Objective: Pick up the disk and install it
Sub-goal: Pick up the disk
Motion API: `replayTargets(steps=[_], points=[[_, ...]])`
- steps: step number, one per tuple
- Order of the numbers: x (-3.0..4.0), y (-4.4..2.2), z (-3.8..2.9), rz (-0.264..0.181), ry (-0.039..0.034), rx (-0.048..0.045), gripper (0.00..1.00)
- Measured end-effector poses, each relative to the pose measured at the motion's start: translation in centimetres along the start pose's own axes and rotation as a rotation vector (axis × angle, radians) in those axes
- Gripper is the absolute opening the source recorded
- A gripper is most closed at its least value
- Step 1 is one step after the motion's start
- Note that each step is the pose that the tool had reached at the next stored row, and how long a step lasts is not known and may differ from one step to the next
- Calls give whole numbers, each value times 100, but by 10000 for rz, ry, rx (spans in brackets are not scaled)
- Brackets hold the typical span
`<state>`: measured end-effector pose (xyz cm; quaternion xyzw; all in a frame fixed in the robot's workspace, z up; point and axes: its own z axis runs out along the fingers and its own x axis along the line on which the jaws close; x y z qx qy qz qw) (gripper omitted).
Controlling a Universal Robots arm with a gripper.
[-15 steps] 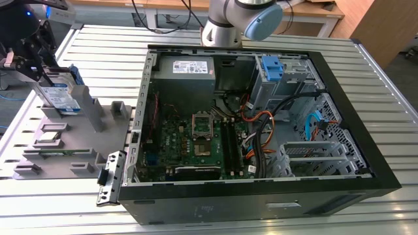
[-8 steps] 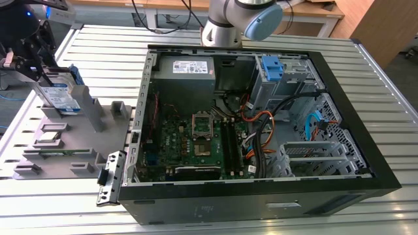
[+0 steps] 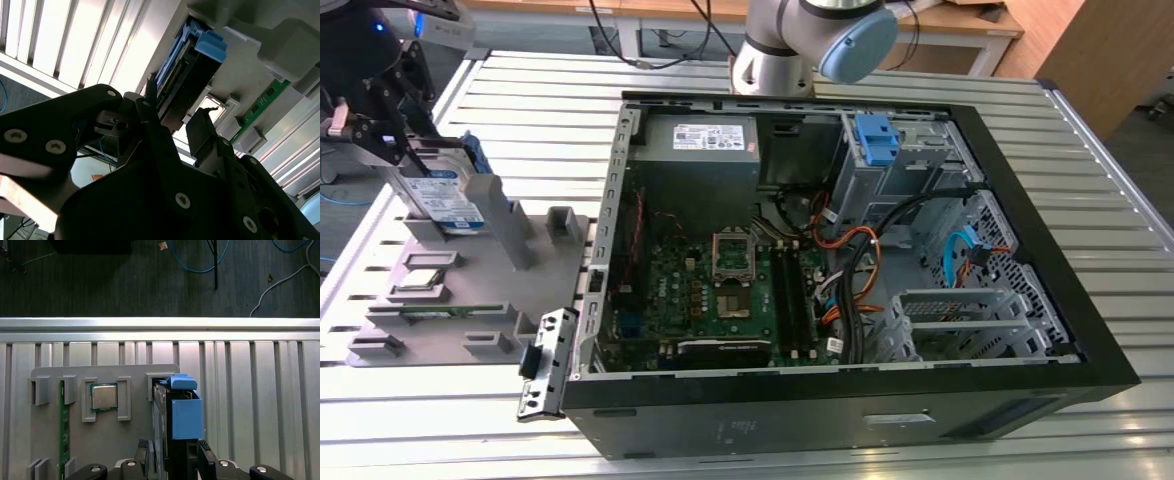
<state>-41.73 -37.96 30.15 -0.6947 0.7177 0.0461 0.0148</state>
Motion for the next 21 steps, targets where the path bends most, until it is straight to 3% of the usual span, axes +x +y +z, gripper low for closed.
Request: replayTargets(steps=[7,9,21], points=[[-4,0,0,1,0,0,49],[-5,0,0,2,1,-1,36],[-17,1,1,1,0,0,35]])
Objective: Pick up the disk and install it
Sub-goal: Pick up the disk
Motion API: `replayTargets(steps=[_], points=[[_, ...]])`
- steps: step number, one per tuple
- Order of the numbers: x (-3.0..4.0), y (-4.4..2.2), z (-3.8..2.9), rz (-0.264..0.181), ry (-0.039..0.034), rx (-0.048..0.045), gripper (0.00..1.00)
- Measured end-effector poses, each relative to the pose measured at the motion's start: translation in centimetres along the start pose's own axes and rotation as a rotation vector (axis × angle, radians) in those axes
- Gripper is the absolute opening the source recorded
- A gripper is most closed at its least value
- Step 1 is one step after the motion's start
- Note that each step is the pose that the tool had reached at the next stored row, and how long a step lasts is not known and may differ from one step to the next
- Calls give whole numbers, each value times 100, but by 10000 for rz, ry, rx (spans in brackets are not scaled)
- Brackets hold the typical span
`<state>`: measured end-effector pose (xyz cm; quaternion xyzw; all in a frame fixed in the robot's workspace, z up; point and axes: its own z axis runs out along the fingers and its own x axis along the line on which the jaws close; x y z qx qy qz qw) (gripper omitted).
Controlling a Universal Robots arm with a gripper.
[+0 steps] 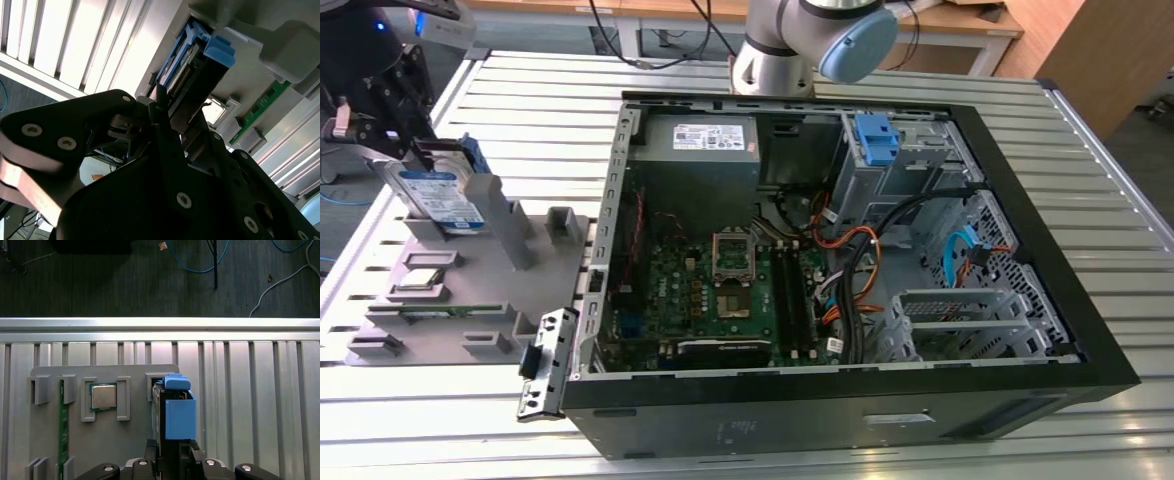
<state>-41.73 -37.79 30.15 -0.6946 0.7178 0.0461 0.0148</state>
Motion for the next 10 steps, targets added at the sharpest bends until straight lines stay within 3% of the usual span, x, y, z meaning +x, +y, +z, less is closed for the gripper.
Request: replayTargets(steps=[10], points=[[-5,0,0,0,0,-1,35]])
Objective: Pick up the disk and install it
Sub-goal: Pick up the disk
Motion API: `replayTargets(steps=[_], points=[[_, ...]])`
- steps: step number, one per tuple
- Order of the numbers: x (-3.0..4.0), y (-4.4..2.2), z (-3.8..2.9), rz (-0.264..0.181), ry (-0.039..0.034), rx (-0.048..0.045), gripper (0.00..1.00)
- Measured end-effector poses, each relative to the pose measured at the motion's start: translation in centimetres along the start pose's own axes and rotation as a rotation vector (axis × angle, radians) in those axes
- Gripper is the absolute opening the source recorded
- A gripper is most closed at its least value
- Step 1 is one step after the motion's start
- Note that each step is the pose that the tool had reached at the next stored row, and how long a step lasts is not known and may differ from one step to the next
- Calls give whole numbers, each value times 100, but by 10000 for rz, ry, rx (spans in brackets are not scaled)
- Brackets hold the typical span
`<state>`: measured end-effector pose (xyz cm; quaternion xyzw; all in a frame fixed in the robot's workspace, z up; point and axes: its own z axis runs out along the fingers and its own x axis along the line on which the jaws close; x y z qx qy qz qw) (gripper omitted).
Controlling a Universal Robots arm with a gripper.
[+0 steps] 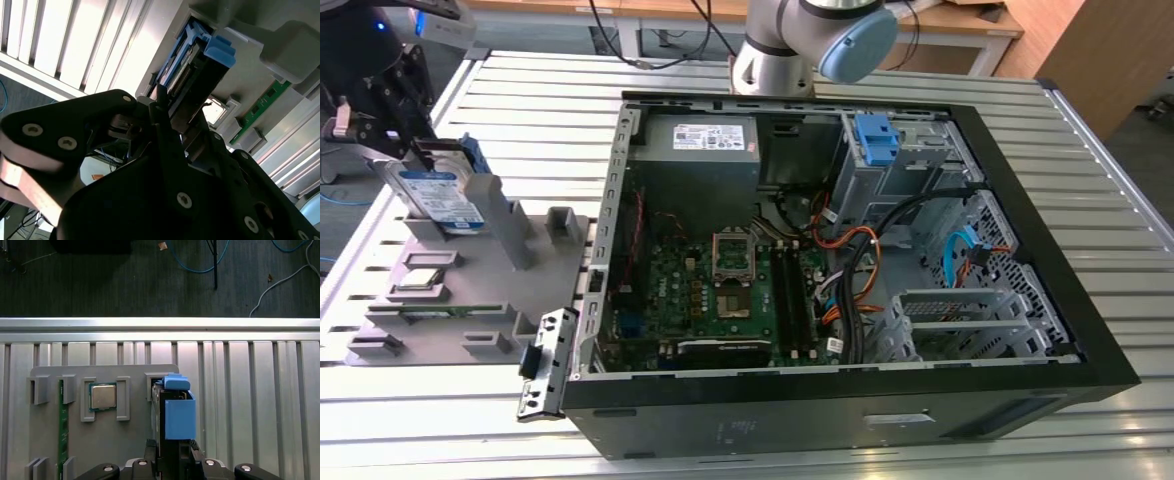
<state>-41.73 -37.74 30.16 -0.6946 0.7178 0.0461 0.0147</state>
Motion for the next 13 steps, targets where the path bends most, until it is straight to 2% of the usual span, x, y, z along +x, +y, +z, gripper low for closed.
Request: replayTargets(steps=[7,13], points=[[-8,5,-96,1,0,0,35],[-8,4,-99,0,0,1,35]])
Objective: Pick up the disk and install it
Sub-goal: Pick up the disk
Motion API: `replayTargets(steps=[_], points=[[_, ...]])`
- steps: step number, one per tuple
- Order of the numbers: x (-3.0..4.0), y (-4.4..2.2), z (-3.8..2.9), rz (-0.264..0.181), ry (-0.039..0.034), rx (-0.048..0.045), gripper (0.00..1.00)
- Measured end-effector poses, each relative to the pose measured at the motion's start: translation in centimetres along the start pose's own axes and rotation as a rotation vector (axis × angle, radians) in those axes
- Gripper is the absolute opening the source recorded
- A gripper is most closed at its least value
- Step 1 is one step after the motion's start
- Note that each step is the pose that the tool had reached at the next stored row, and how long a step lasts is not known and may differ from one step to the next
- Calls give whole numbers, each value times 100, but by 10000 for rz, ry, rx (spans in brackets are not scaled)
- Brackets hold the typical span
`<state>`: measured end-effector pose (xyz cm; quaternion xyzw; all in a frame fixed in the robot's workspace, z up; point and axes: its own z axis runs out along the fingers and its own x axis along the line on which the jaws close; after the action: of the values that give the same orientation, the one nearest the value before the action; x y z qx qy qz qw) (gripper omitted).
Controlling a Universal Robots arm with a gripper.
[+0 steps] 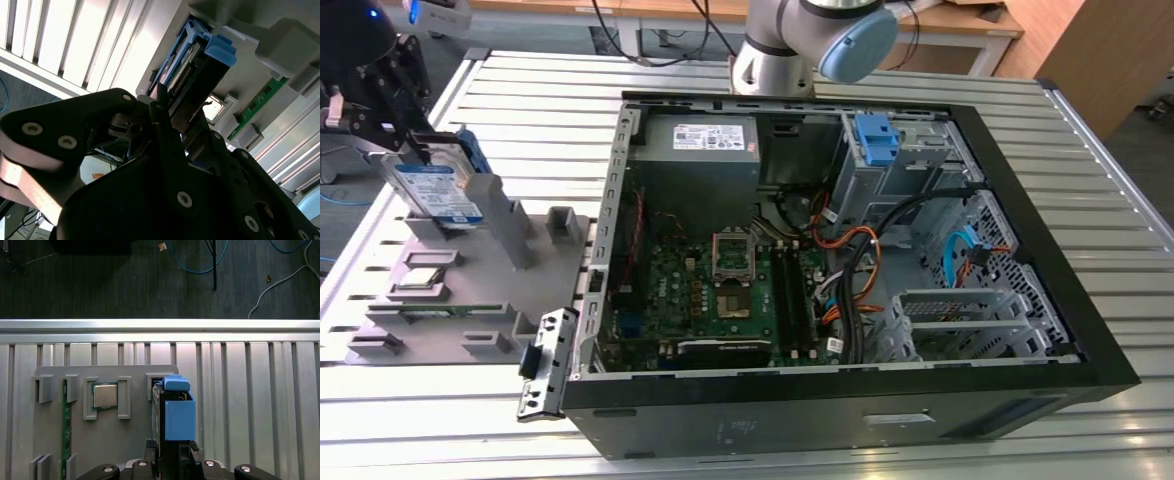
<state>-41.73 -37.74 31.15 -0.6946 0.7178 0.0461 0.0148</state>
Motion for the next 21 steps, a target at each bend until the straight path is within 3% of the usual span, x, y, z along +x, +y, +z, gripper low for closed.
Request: replayTargets(steps=[9,17,21], points=[[-1,-1,-5,0,1,-2,35],[-9,-1,-103,0,-2,-3,35],[-9,-1,-107,0,-3,-1,35]])
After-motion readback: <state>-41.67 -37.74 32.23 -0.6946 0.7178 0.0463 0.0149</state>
